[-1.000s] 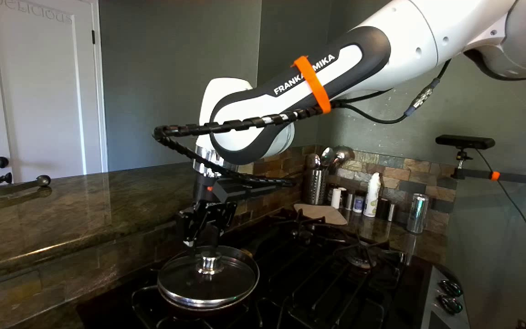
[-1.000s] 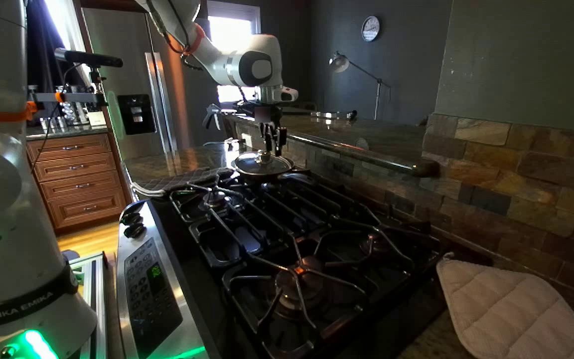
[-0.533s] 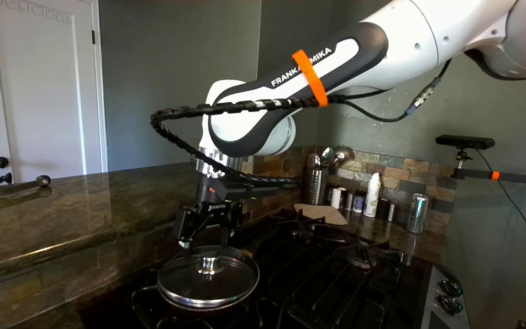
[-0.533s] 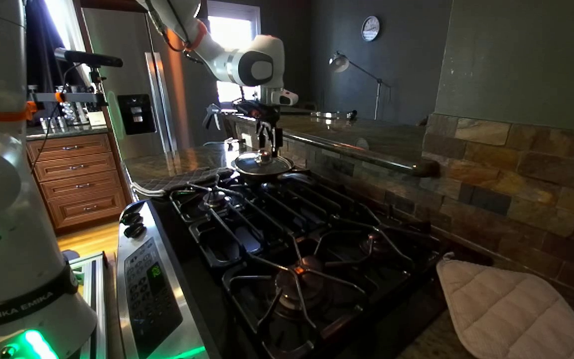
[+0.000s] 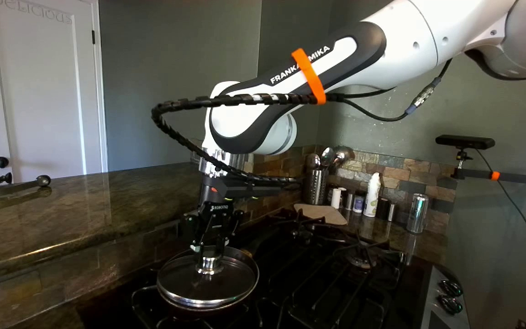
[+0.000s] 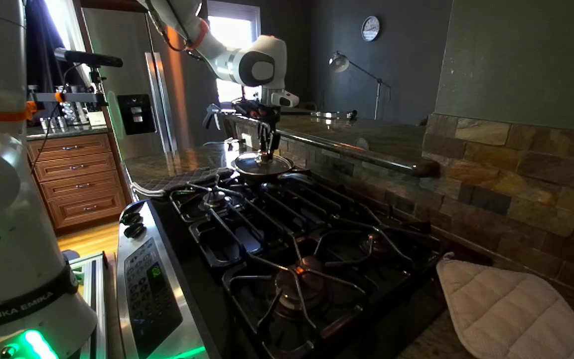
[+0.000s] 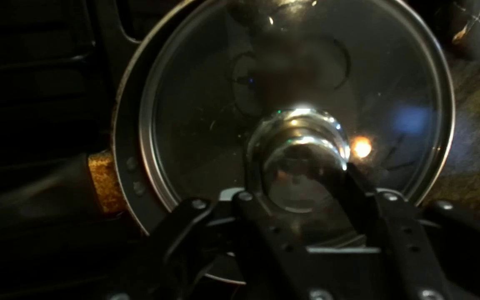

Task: Take the lid off the pot, then move the pot backwards, then put the lid on it

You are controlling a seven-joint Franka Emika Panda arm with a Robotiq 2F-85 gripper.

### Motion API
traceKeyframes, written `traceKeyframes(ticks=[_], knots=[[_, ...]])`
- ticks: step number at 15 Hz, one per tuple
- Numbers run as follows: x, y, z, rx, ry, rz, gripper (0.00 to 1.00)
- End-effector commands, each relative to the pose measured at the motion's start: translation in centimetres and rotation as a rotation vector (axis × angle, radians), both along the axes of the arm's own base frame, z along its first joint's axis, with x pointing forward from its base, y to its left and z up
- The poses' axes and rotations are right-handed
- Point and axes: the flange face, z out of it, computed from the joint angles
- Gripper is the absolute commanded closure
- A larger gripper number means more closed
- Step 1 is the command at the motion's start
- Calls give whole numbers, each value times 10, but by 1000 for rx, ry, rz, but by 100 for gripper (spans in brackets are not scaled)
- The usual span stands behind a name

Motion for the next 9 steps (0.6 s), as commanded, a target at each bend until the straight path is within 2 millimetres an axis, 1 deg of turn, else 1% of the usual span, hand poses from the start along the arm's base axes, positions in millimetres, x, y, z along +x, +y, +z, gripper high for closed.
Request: traceKeyframes(ticks=[1, 5, 9], knots=[[-4, -3, 5, 16, 19, -32, 77], [-5, -5, 7, 14, 12, -42, 77], [-8, -5, 19, -1, -14, -39, 77]])
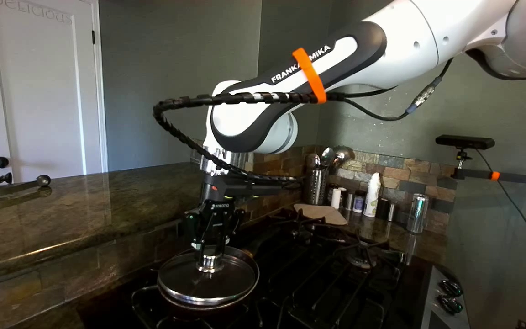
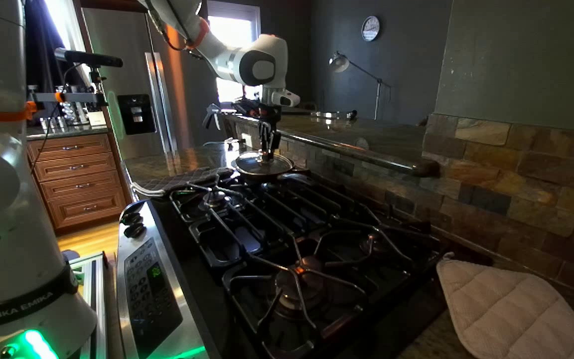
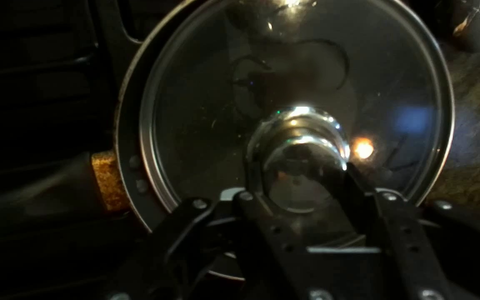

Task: Take the lid off the pot, then move the pot backwards, then put the lid on it

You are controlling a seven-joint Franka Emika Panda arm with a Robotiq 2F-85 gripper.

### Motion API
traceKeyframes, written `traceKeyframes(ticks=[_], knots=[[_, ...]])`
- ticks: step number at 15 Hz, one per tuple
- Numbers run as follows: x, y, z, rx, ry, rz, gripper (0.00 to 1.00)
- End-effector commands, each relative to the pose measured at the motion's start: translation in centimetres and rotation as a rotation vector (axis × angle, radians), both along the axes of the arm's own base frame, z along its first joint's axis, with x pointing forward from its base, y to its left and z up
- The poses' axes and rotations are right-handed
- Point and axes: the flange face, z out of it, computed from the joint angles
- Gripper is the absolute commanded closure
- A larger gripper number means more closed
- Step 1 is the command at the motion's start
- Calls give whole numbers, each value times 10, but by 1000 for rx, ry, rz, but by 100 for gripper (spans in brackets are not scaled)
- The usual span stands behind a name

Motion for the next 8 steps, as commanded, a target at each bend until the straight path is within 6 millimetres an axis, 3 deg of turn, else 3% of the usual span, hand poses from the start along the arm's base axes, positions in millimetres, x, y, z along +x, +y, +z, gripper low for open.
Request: traceKeyframes(ticks=[1, 8], knots=[[-10, -1, 21, -8, -21, -9, 77], [-14, 11, 31, -92, -62, 58, 77]])
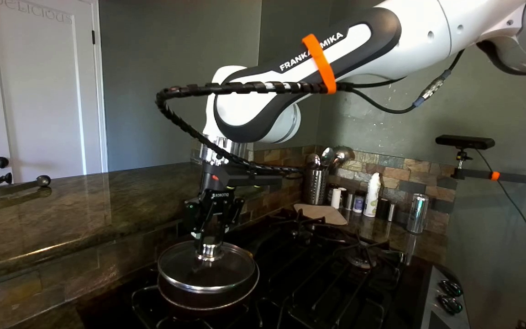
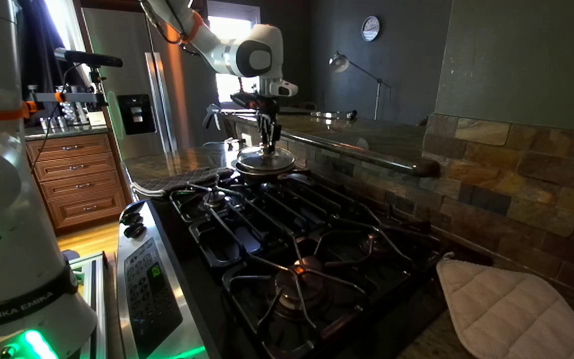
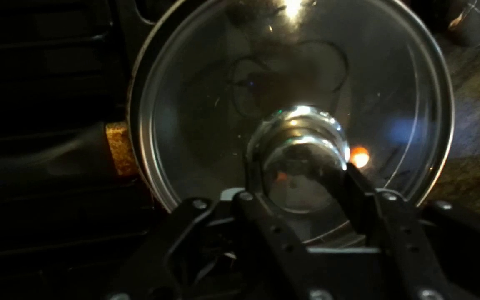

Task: Take the lid off the pot, then move the pot backwards, then put the lid on it

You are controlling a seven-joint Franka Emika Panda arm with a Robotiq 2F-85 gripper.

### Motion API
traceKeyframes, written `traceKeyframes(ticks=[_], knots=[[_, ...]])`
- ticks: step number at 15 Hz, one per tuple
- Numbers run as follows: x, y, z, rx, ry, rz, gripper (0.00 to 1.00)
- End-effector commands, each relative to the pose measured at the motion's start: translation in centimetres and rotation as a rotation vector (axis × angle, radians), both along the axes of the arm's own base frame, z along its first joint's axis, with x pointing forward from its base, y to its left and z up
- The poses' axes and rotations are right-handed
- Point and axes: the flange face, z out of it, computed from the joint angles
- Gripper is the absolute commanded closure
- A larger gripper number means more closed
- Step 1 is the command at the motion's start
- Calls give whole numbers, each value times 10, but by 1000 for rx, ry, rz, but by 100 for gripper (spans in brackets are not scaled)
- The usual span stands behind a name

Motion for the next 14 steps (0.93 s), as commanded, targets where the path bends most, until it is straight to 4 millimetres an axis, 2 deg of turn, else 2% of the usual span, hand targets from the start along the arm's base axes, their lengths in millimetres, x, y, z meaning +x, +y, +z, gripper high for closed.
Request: traceKeyframes(ticks=[1, 9, 14], knots=[[-11, 9, 5, -76, -18, 32, 77], [-16, 29, -1, -147, -35, 83, 77], [-18, 31, -7, -162, -34, 81, 77]])
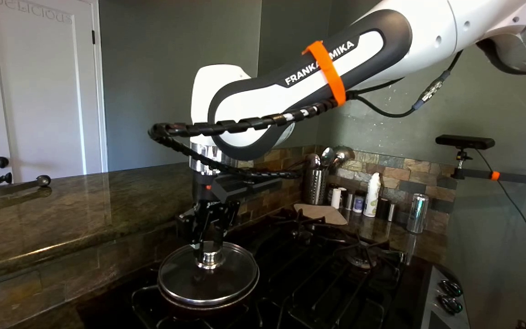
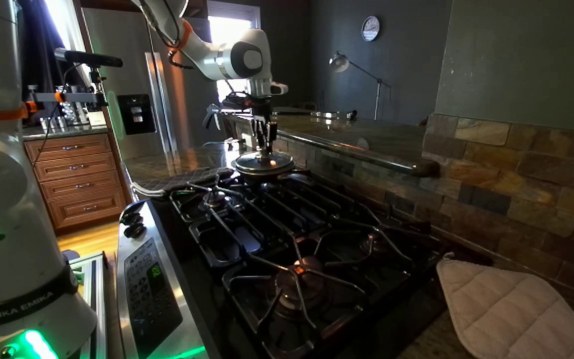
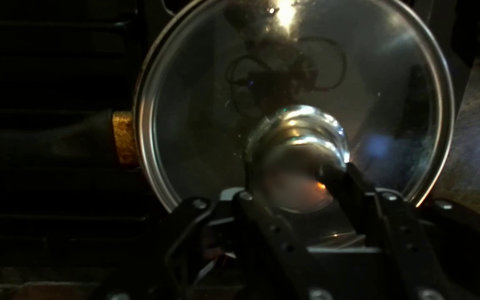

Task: Take the lid off the pot, then move the pot backwards, then put the lid on it

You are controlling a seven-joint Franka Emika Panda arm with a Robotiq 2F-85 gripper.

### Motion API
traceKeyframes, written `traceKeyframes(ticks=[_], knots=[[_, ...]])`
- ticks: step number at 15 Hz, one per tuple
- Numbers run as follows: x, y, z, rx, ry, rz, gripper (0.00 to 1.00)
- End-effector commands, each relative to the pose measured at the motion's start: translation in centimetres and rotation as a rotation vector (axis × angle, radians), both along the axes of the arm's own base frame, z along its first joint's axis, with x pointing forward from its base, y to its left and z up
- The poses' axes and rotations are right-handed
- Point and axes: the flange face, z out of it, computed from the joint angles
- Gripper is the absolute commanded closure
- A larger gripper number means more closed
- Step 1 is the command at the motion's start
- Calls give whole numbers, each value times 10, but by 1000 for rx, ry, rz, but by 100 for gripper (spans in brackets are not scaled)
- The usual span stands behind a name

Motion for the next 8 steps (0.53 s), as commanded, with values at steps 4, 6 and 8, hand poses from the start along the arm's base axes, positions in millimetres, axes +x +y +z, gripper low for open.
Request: traceKeyframes(ticks=[4, 6, 8], knots=[[-7, 0, -3, -27, 1, -30, 77], [-6, -1, -4, -14, 1, -42, 77], [-4, -2, -5, -13, -3, -54, 77]])
